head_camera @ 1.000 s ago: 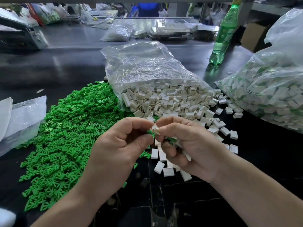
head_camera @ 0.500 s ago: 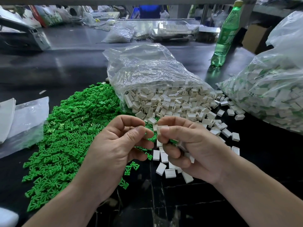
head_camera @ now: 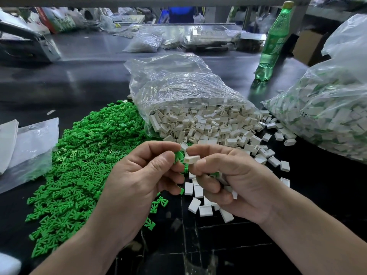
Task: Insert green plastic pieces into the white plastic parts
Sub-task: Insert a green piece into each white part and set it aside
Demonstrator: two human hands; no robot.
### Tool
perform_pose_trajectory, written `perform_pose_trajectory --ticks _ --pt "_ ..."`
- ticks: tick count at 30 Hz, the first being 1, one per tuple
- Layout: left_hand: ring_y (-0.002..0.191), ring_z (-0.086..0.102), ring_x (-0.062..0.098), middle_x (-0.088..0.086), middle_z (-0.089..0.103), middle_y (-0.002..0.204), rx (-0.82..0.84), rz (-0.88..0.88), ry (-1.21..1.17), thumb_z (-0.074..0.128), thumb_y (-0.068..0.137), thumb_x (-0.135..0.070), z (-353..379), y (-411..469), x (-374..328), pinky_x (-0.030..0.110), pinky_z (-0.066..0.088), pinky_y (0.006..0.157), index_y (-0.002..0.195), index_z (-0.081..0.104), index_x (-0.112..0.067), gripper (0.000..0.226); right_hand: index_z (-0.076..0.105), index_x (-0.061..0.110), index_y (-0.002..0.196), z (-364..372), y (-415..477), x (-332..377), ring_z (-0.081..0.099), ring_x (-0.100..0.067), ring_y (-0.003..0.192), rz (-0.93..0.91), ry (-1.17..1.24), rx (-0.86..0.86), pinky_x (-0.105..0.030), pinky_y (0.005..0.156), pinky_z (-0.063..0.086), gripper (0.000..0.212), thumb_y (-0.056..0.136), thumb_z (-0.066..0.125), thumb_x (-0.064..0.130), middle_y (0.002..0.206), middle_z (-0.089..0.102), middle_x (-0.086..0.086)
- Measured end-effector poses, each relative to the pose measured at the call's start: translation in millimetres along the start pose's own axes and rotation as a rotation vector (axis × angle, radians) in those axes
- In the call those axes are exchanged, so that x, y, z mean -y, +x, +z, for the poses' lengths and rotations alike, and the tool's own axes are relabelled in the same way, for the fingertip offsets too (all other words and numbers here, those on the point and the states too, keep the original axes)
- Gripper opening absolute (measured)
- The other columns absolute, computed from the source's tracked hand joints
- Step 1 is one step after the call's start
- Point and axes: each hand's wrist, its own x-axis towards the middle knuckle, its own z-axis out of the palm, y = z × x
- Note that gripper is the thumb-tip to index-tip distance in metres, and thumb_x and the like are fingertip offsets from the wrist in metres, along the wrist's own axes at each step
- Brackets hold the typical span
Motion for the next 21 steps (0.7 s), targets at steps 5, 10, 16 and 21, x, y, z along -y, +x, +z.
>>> perform_pose_trajectory --ticks 5,10,16,21 --pt "0.069 0.067 0.023 0.014 0.07 0.081 0.031 0.033 0.034 0.072 0.083 -0.025 -1.9 -1.0 0.9 0.028 0.052 0.057 0.104 0.073 -0.016 0.023 0.069 0.019 0.073 -0.3 -1.9 0.1 0.043 -0.01 0.044 0.002 -0.094 0.02 -0.017 0.033 0.031 0.018 0.09 0.065 0.022 0.071 0.057 -0.004" --pt "0.07 0.068 0.024 0.014 0.071 0.082 0.02 0.086 0.112 0.07 0.083 -0.029 0.4 -2.6 -0.4 0.028 0.053 0.057 0.102 0.074 -0.02 0.022 0.073 0.011 0.092 -0.9 -1.2 0.1 0.046 -0.011 0.046 0.007 -0.036 0.024 -0.016 0.032 0.031 0.026 0.068 0.08 0.01 0.074 0.058 -0.009" --pt "0.07 0.069 0.025 0.013 0.072 0.082 0.006 0.139 0.205 0.064 0.085 -0.023 5.3 -5.5 -3.2 0.028 0.055 0.058 0.101 0.074 -0.024 0.018 0.069 0.013 0.082 1.0 -3.3 0.6 0.046 -0.012 0.047 0.007 -0.137 -0.019 -0.017 0.033 0.031 0.014 0.095 0.064 0.016 0.074 0.059 -0.007" --pt "0.069 0.069 0.025 0.012 0.072 0.081 0.0 0.145 0.237 0.064 0.083 -0.024 7.0 -6.7 -5.1 0.029 0.057 0.057 0.095 0.074 -0.023 0.015 0.065 0.014 0.086 6.5 -5.2 -1.6 0.044 -0.011 0.044 -0.015 -0.232 -0.046 -0.017 0.033 0.03 0.02 0.1 0.058 0.026 0.07 0.057 -0.005"
